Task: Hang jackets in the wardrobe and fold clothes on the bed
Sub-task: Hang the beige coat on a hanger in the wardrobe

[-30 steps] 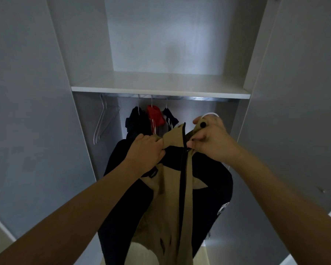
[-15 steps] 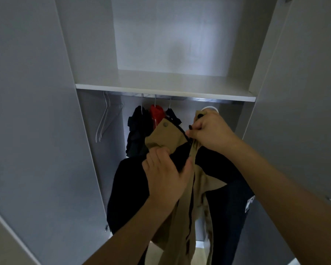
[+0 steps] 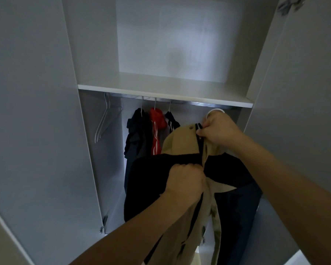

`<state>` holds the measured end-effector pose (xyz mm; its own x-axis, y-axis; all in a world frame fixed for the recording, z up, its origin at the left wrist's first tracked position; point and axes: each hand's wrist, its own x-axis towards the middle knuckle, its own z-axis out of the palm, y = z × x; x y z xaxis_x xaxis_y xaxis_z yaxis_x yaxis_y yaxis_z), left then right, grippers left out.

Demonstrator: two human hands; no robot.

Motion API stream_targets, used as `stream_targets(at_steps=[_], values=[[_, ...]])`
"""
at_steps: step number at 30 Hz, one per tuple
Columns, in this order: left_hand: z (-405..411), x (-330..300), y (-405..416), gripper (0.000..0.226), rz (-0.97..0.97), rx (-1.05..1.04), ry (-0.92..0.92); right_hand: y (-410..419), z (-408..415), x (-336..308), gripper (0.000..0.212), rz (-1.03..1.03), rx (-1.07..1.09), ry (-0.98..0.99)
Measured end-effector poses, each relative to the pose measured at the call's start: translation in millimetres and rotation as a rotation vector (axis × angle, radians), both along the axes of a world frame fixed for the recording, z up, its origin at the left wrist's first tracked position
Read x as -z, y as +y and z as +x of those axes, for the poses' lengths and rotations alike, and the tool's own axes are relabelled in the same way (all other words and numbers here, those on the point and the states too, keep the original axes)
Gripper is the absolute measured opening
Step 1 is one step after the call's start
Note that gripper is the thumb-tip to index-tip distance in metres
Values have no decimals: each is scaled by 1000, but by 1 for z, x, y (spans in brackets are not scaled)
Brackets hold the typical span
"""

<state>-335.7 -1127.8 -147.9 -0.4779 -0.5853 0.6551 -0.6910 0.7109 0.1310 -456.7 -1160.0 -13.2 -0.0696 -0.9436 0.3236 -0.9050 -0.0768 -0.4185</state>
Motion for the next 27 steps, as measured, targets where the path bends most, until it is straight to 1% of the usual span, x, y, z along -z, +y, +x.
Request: stream_targets(at_steps=[3,5,6,7,8,9,11,13,14,15,16,17,18,19,20,21,22,24,25,26,27], values=[[14,13,3,43,-16,8,-102,-1,-10,-8,40,-8,53,-44],[27,21,-2,38,-70,37,-182,2,-9,-6,38,0,65,-60],[33,20,-4,34,1,57,-217,3,-5,-3,35,0,64,-78],[37,17,-9,34,117,49,-242,5,1,0,32,-12,50,-106],[42,10,-14,39,244,5,-226,6,7,4,33,-37,27,-141],[46,3,-17,44,279,-32,-147,7,14,8,34,-74,5,-174],[51,-17,-22,48,253,-107,30,8,27,12,35,-153,-26,-207],[38,-21,-31,42,263,-173,31,7,38,13,33,-196,-47,-206],[27,-23,-31,39,231,-338,10,6,41,13,32,-212,-49,-219],[29,-26,-19,37,439,-465,-47,4,42,11,32,-226,-38,-249],[33,-11,-19,38,528,-508,-7,2,41,11,31,-235,-15,-290],[36,-10,-13,37,497,-562,-51,0,39,11,29,-233,8,-328],[42,-18,-4,34,571,-498,-264,0,38,12,27,-220,25,-352],[46,-21,3,29,413,-518,-410,2,39,14,25,-201,28,-369],[42,-21,1,30,276,-337,-423,4,41,17,24,-182,16,-390],[54,-22,0,37,301,-202,-389,6,43,20,23,-162,-7,-413],[65,-23,-9,42,281,-156,-302,8,45,22,25,-146,-31,-434],[88,-23,-26,42,211,-165,19,12,44,20,29,-123,-55,-480],[98,-23,-34,41,163,-191,121,13,42,17,30,-117,-53,-514],[109,-20,-44,43,137,-250,122,14,41,13,32,-111,-50,-552],[119,-16,-54,51,203,-316,28,15,41,11,33,-105,-54,-581]])
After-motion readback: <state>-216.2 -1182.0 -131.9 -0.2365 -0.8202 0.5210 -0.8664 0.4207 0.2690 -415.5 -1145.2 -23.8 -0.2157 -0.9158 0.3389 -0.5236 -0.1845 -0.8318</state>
